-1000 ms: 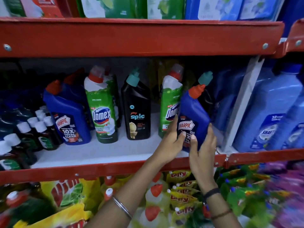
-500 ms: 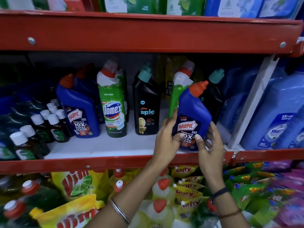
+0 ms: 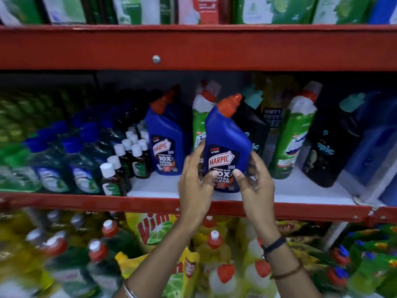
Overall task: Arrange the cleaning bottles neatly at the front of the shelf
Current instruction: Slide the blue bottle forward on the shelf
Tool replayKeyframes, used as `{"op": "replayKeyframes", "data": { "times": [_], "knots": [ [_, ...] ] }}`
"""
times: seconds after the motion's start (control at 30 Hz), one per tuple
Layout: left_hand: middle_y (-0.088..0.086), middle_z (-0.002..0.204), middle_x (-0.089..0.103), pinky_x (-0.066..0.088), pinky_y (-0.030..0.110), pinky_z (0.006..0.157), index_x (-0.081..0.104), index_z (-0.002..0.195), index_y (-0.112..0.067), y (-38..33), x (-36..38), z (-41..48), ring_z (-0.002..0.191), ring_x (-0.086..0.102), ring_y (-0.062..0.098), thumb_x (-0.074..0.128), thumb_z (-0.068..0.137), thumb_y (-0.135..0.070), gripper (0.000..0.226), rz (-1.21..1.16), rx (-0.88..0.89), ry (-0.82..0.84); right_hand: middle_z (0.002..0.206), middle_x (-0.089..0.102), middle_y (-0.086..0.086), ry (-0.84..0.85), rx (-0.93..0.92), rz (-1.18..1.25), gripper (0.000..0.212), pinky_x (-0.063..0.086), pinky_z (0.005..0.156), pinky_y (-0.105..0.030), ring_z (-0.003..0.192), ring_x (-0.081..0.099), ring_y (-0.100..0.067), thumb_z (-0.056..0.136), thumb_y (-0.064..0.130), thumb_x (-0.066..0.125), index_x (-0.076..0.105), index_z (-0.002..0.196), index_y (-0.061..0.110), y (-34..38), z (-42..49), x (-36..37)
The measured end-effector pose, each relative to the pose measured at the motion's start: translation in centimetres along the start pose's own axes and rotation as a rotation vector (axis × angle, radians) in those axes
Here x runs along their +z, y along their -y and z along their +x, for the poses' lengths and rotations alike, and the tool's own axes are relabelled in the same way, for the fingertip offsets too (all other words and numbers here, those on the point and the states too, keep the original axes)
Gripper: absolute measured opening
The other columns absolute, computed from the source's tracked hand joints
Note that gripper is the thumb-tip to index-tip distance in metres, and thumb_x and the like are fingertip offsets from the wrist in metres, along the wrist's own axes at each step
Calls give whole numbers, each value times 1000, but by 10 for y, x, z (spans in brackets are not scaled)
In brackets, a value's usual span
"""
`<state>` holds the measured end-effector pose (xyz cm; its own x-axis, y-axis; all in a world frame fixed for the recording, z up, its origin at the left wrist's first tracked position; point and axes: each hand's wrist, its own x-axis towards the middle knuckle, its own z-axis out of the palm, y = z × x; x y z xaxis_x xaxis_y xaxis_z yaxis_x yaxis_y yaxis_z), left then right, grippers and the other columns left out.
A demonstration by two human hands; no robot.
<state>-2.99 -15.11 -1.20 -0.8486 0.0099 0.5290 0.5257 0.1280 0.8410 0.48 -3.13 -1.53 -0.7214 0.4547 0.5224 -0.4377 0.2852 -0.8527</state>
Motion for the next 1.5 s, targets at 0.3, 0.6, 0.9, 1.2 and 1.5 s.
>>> {"op": "replayKeyframes", "data": {
  "times": [0.3, 0.6, 0.9, 1.2, 1.5],
  "knots": [
    [-5, 131, 52, 58, 41, 88, 34, 137, -53, 26, -75, 18, 115, 58, 12, 58, 83, 7, 84, 33, -62, -130, 116, 62, 15, 130, 12, 66, 54, 53, 87, -20, 106, 64, -4, 86, 4, 63, 46, 136, 16, 3, -6, 88],
    [-9, 127, 54, 57, 41, 88, 37, 140, -43, 46, -103, 28, 109, 58, 7, 56, 81, 11, 83, 73, -77, -163, 112, 62, 17, 188, 42, 31, 53, 52, 88, -17, 102, 62, 3, 82, 5, 68, 48, 129, 21, -5, -8, 124],
    [-9, 131, 41, 44, 8, 76, 29, 147, -33, 54, -100, 24, 107, 44, -6, 50, 85, 12, 80, 174, -33, -175, 109, 60, 16, 210, 38, 12, 52, 47, 80, -5, 95, 57, 18, 82, 11, 69, 49, 129, 16, -7, -8, 126],
    [12, 147, 32, 31, -2, 94, 41, 136, -10, 19, -63, 7, 129, 29, -14, 54, 91, 2, 48, 177, 218, -343, 120, 66, 3, 187, 22, 52, 39, 51, 93, -22, 109, 63, -5, 88, 15, 64, 55, 125, 21, 4, -4, 80],
    [-2, 127, 50, 39, 19, 102, 53, 125, -15, -11, 18, 0, 123, 46, 4, 55, 93, -14, 32, -3, 308, -41, 103, 66, 8, -310, -56, -31, 21, 47, 77, -10, 93, 61, 7, 94, 18, 55, 60, 114, 15, -11, 18, -22]
  ]
}}
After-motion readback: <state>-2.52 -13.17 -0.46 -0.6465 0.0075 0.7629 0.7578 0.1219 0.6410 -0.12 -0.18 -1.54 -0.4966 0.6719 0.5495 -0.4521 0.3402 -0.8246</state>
